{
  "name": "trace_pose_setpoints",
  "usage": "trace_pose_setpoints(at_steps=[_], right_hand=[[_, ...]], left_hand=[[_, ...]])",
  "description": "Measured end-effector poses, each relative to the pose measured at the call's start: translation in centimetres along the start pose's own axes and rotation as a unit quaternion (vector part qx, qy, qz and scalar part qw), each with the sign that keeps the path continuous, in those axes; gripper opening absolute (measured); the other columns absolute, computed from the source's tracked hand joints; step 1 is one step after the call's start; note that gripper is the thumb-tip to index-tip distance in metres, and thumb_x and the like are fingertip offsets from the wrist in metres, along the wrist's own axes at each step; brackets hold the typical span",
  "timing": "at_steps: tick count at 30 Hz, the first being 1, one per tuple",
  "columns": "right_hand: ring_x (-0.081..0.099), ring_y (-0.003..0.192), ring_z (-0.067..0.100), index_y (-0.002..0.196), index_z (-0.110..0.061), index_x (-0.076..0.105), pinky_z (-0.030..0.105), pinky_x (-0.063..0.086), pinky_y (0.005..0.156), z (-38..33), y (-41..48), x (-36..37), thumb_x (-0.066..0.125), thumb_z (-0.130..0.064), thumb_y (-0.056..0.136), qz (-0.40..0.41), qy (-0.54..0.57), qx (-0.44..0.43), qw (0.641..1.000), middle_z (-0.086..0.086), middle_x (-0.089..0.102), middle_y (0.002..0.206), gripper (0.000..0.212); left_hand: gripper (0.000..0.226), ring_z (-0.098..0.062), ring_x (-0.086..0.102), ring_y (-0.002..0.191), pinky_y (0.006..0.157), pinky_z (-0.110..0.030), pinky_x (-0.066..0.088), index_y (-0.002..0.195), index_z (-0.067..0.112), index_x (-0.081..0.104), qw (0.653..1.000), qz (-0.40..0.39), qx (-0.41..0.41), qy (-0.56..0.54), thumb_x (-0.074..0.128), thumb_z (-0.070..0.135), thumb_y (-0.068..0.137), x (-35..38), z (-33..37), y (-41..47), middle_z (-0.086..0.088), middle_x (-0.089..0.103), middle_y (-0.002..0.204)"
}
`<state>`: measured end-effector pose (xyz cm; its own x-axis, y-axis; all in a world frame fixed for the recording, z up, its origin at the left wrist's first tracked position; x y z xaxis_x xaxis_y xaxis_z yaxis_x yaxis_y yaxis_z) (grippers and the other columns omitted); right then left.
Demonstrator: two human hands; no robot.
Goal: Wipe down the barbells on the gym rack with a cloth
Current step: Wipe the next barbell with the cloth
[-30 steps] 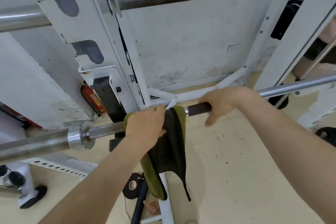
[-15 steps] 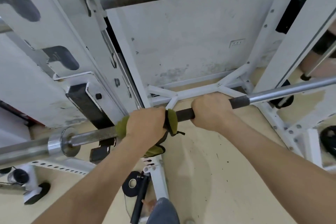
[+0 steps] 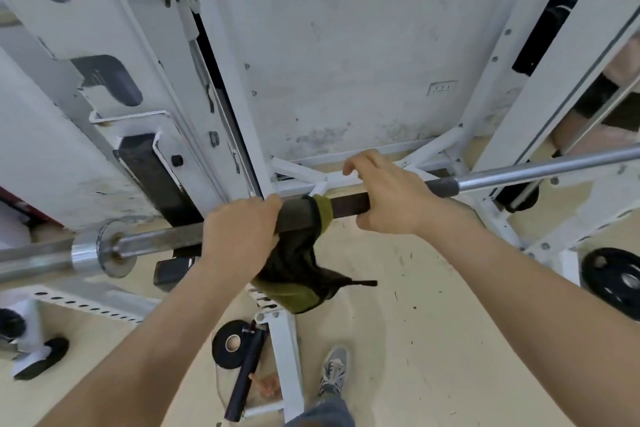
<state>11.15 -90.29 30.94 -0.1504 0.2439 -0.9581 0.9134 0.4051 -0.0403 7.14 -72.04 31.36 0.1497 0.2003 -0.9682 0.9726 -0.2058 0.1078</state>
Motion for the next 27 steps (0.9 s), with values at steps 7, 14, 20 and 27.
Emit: trace_pose_setpoints(at_steps=[7,14,20,27], right_hand=[[0.055,0.092,0.012,0.093,-0.026,0.061,0.034,0.046,0.086,6.3,-0.3,-4.2,0.046,-0.035,0.095,-0.111,0.068,0.063,0.989,-0.008,0.062,0.099,0.018],[0.057,0.071,0.017,0.075,-0.007,0.065,0.031,0.045,0.069,14.7,-1.1,-3.5,0.037,-0.031,0.101,-0.126,0.059,0.139,0.981,-0.009,0.058,0.065,0.045],[0.057,0.075,0.02,0.068,-0.014,0.058,0.035,0.043,0.07,18.7,-1.2,-5.6,0.037,-0.036,0.101,0.024,0.141,0.132,0.981,0.003,0.062,0.073,0.045],[0.057,0.072,0.019,0.073,-0.02,0.054,0.034,0.047,0.068,17.4,-2.6,-5.6,0.031,-0.047,0.1,-0.009,0.085,0.037,0.996,-0.001,0.061,0.073,0.045]], left_hand=[[0.043,-0.021,0.047,0.034,0.043,-0.023,0.021,0.063,0.015,0.054,1.0,0.028,0.005,0.001,0.089,0.035,0.047,0.2,1.8,0.9,0.0,0.05,0.046],[0.022,-0.019,0.058,0.06,0.044,-0.027,0.021,0.092,0.016,0.049,0.993,0.005,0.099,-0.061,0.063,0.031,0.086,-2.1,17.5,6.9,0.001,0.058,0.076],[0.014,-0.018,0.045,0.052,0.049,-0.028,0.024,0.085,0.019,0.053,0.987,-0.037,0.107,-0.111,0.056,0.03,0.091,-3.6,28.3,12.0,0.003,0.054,0.065],[0.019,-0.018,0.055,0.064,0.059,-0.029,0.044,0.089,0.024,0.046,0.999,0.009,0.001,-0.052,0.053,0.042,0.089,-3.4,19.4,7.7,0.007,0.052,0.071]])
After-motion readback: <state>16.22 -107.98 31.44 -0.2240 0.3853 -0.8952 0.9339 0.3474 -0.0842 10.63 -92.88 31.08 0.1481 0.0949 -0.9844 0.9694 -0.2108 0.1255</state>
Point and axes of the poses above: each hand's wrist, its own y-axis towards the middle knuckle, its own x-axis out of the palm, z = x × y, the point moved 8 cm from there along y, towards the middle knuckle
